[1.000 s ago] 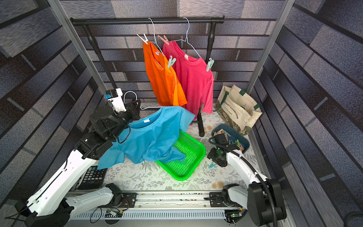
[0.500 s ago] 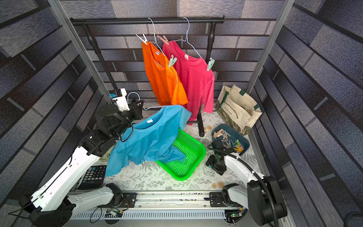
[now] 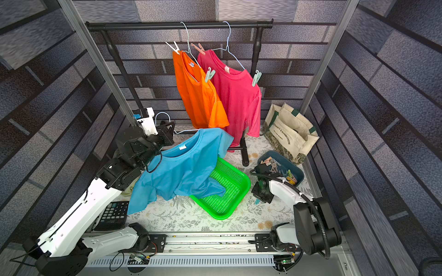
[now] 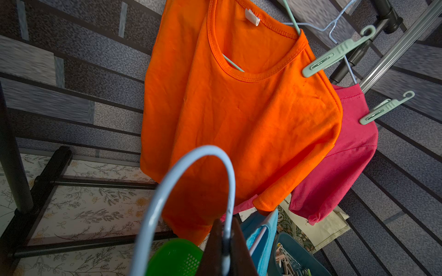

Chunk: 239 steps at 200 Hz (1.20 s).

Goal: Use clothespins to secure the t-shirt on both sides of the hanger
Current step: Pick up the clothespin from the center of the board, then clamp the T-shirt on the hanger.

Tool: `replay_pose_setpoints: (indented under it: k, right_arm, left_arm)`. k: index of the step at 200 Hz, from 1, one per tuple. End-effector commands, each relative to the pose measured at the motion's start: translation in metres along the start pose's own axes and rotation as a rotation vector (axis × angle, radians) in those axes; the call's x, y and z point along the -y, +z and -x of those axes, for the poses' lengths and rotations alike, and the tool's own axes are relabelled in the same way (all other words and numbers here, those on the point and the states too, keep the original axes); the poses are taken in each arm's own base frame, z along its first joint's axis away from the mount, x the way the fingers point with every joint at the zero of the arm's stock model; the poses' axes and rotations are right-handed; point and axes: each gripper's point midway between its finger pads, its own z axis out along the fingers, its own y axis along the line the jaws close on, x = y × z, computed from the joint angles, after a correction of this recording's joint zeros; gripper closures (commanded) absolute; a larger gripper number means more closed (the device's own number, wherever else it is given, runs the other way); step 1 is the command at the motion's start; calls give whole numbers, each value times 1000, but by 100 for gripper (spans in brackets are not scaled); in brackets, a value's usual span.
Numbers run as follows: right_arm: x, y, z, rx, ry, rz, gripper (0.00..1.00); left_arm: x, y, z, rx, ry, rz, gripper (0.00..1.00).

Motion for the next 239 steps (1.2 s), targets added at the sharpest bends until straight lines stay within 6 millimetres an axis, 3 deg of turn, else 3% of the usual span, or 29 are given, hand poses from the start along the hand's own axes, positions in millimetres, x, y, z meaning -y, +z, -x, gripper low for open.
replay_pose_setpoints:
  k: [1,31,41,60,82,102,123,127,132,145,170,202,239]
  right_arm:
    - [6,-7,0,35,2,-3,80]
    - [-5,-33,14,110,-20,74,92]
    - [-15,-49,22,152,-59,128,100]
    - [-35,-92,38,261,-142,242,100]
    - [-63,-161,55,450,-244,424,100]
    - [-101,-240,57,616,-370,690,100]
    - [-142,-319,36,665,-544,1000,100]
    - [-147,-326,32,653,-565,1039,100]
    - [-154,-355,28,683,-602,1112,100]
    - [-168,-393,15,675,-691,1249,100]
    - [-179,-447,1,697,-798,1432,100]
    - [-181,-476,-17,714,-877,1570,100]
    - [-179,-453,-41,652,-970,1565,100]
  left_arm:
    - [5,-11,14,36,-18,-24,94]
    - [14,-12,14,16,2,-69,97]
    - [20,-15,15,9,24,-102,98]
    - [32,-23,17,-9,74,-160,100]
    - [41,-32,16,-35,116,-221,100]
    - [50,-43,16,-46,129,-302,100]
    - [66,-58,15,-59,143,-417,100]
    - [70,-61,15,-60,145,-441,100]
    - [74,-65,14,-65,149,-472,100]
    - [86,-75,12,-81,157,-552,100]
    - [102,-89,8,-114,163,-658,100]
    - [111,-100,9,-121,170,-701,100]
    - [116,-107,15,-107,166,-722,100]
